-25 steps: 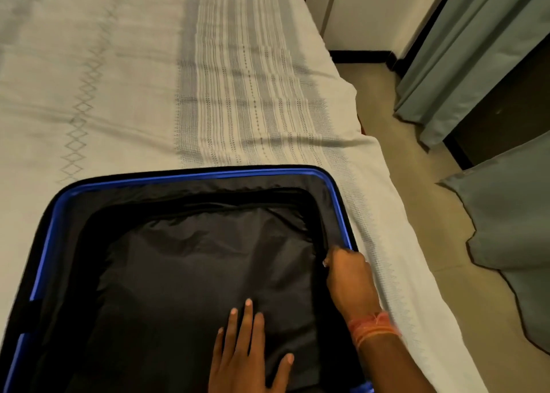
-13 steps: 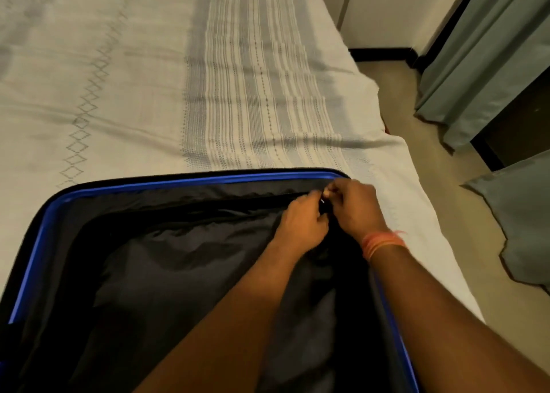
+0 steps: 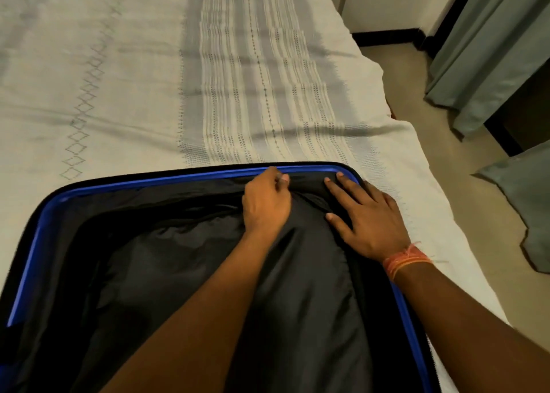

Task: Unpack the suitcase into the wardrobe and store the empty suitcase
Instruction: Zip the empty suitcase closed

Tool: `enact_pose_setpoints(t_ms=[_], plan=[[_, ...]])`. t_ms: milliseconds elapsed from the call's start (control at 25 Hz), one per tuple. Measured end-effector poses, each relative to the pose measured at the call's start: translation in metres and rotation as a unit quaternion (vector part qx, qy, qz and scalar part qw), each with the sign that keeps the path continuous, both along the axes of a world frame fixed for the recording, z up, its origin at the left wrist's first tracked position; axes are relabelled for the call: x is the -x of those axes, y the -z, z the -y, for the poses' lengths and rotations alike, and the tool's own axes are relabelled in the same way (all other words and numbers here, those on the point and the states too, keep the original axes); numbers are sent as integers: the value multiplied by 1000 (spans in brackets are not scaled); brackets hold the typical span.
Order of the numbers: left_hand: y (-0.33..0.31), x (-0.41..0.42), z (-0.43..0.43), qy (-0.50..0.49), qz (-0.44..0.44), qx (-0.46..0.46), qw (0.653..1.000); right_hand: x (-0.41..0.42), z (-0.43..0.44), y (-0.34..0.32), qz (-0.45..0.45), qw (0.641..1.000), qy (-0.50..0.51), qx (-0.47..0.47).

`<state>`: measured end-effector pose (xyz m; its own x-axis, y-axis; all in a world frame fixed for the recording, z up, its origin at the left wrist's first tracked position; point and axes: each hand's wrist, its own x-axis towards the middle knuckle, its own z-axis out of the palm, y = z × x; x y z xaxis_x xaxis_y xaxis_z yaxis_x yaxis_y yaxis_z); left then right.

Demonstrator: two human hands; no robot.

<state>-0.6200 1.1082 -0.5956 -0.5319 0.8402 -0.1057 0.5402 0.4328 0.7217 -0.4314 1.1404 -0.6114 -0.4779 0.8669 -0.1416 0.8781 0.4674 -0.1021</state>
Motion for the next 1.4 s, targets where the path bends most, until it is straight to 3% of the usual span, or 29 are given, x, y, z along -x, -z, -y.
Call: enact_pose_setpoints(t_ms=[160, 280, 360, 440, 520, 600, 720, 880, 1000, 1240, 1400], plan=[[-3, 85, 64, -150, -82, 20, 985, -1, 7, 11, 33, 999, 0, -42], [-6, 152, 121, -198, -128, 32, 971, 8, 7, 1, 89, 995, 14, -29], [-12, 189, 148, -224, -119, 24, 967, 34, 17, -7, 119, 989, 83, -24], [-15, 217, 165, -249, -96, 30, 963, 92, 39, -15, 86, 984, 150, -46], [-14, 229, 172, -227, -62, 49, 971, 167, 70, -23, -17, 996, 73, -56], [-17, 233, 176, -202, -25, 46, 978, 246, 98, -32, -119, 985, -122, -22], [-19, 238, 181, -192, -11, 35, 981, 338, 125, -37, -140, 949, -277, 64], [-27, 228, 185, -203, -21, 39, 978, 363, 129, -27, -168, 954, -240, 56], [-28, 223, 188, -239, -27, 68, 968, 364, 120, -28, -196, 946, -235, 103], [-43, 185, 227, -351, -2, 103, 931, 368, 121, -34, -163, 969, -153, 105], [-42, 158, 285, -331, 2, 152, 931, 362, 148, -24, -150, 978, -94, 115]])
